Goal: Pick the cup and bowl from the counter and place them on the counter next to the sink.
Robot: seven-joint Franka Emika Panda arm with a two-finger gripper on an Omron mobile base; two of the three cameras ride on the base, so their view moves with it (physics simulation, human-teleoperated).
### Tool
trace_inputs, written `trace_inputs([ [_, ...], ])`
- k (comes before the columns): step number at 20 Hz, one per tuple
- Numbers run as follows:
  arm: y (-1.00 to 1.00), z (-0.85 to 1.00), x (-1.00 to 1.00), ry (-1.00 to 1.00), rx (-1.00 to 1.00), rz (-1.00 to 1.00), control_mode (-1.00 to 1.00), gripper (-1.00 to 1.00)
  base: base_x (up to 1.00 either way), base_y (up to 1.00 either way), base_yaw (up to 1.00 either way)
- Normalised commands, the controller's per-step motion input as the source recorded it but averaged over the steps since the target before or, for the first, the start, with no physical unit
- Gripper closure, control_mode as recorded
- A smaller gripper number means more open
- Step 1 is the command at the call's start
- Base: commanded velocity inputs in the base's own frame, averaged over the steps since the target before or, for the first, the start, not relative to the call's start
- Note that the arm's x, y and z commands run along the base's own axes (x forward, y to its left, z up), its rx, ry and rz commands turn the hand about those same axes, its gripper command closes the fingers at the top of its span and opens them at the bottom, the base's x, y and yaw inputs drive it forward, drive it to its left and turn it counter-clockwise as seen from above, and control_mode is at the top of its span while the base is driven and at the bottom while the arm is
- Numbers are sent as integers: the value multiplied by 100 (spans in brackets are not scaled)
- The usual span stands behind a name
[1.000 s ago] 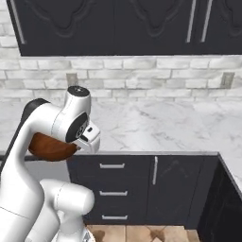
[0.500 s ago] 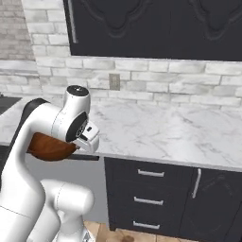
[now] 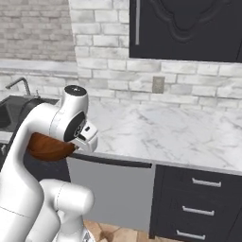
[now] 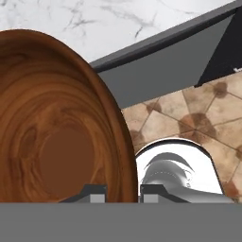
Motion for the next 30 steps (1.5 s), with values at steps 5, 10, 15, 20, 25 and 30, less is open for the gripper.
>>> trace_inputs([
  [5,0,0,0,0,0,0,100,100,26,53,0],
  [10,0,0,0,0,0,0,100,100,34,41,-5],
  [15,0,0,0,0,0,0,100,100,50,24,-16],
  [20,0,0,0,0,0,0,100,100,51,36,-22],
  [25,0,0,0,0,0,0,100,100,20,77,-13],
  [30,0,0,0,0,0,0,100,100,32,81,-9],
])
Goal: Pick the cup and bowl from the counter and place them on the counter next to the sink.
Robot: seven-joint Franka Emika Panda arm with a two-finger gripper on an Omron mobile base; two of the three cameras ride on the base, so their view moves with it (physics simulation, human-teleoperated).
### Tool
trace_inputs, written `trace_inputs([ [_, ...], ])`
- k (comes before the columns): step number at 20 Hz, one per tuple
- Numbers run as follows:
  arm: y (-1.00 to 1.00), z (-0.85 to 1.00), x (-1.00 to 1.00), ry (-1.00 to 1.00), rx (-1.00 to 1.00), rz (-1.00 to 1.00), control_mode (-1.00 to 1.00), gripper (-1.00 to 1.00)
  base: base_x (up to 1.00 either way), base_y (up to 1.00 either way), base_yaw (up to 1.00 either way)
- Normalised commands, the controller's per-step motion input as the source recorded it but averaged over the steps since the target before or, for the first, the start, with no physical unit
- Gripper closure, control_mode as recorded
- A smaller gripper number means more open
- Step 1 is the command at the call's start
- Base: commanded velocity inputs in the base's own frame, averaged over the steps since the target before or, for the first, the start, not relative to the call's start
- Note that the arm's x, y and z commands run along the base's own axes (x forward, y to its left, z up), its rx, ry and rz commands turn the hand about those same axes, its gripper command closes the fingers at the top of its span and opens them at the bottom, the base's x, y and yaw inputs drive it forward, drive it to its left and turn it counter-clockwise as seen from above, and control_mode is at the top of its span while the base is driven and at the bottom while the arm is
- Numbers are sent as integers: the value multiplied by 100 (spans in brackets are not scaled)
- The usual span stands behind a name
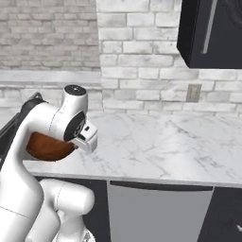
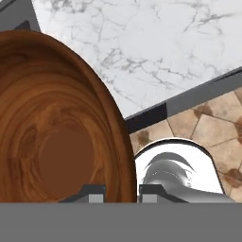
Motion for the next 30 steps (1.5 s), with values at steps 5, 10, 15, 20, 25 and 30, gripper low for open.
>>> trace_inputs([
  [5,0,0,0,0,0,0,100,100,52,35,-12],
  [10,0,0,0,0,0,0,100,100,36,0,-10],
  [15,0,0,0,0,0,0,100,100,6,0,-3],
  [20,0,0,0,0,0,0,100,100,0,0,0],
  [25,0,0,0,0,0,0,100,100,0,0,0],
  [30,0,-1,1,0,0,0,-100,100,0,0,0],
])
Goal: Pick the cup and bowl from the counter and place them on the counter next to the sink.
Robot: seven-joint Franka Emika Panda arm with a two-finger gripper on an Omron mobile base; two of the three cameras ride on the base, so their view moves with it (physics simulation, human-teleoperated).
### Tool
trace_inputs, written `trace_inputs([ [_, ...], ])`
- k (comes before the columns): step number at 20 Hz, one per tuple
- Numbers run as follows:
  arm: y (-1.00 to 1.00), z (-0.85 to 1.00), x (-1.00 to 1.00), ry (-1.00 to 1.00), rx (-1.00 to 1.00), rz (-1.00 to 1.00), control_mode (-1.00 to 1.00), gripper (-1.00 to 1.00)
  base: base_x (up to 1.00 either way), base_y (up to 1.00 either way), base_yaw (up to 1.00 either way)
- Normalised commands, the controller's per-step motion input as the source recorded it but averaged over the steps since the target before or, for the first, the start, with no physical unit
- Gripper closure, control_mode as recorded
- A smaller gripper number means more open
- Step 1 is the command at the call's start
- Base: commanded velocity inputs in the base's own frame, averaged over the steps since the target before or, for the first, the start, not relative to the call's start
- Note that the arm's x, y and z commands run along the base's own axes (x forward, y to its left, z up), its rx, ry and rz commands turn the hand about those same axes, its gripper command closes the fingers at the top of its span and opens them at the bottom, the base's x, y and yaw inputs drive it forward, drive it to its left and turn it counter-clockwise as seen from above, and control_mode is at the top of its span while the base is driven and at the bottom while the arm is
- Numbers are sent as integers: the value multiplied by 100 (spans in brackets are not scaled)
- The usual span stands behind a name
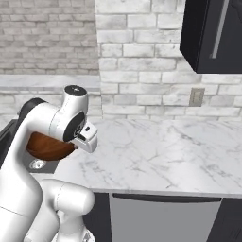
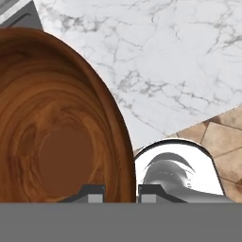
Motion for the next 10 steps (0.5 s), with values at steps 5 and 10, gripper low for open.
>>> trace_inputs([
  [5,11,-9,20,3,0,-1,-100,100,0,0,0],
  [10,13,-4,42,7,0,-5,-100,100,0,0,0],
])
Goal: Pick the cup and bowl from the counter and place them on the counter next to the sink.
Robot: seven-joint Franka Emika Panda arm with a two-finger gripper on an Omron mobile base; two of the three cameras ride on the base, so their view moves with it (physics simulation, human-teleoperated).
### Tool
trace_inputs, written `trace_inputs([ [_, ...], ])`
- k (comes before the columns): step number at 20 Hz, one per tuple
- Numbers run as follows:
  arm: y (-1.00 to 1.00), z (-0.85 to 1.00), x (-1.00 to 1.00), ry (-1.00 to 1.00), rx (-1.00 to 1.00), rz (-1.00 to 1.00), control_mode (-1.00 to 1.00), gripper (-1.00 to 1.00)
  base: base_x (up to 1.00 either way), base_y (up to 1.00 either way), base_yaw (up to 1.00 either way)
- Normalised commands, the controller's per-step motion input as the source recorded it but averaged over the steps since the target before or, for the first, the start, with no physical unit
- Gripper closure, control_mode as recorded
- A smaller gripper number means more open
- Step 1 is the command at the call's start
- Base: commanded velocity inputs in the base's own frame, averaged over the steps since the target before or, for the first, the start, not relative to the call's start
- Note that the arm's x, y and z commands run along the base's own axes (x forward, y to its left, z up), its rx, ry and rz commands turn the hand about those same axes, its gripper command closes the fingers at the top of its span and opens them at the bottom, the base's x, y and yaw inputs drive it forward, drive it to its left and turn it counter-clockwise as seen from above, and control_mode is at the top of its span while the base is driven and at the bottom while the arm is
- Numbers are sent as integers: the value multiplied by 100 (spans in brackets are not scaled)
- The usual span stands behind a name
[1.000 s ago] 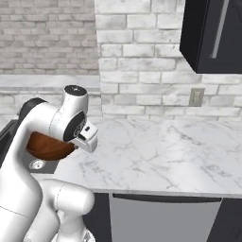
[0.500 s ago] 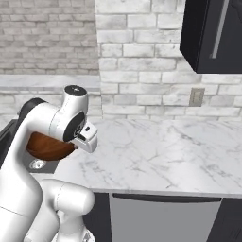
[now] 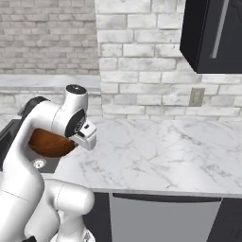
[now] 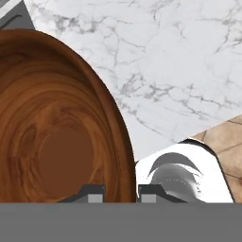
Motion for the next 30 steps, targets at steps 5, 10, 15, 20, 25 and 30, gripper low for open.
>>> trace_inputs([
  [5,4,-4,60,13,0,-7,-100,100,0,0,0],
  [10,0,-41,75,5,0,-3,-100,100,0,0,0],
  [15,0,-42,43,0,0,0,-100,100,0,0,0],
  [20,0,-31,23,0,0,0,-100,100,0,0,0],
  [25,13,-28,0,0,0,0,-100,100,0,0,0],
  [30,13,-30,0,0,0,0,-100,100,0,0,0],
])
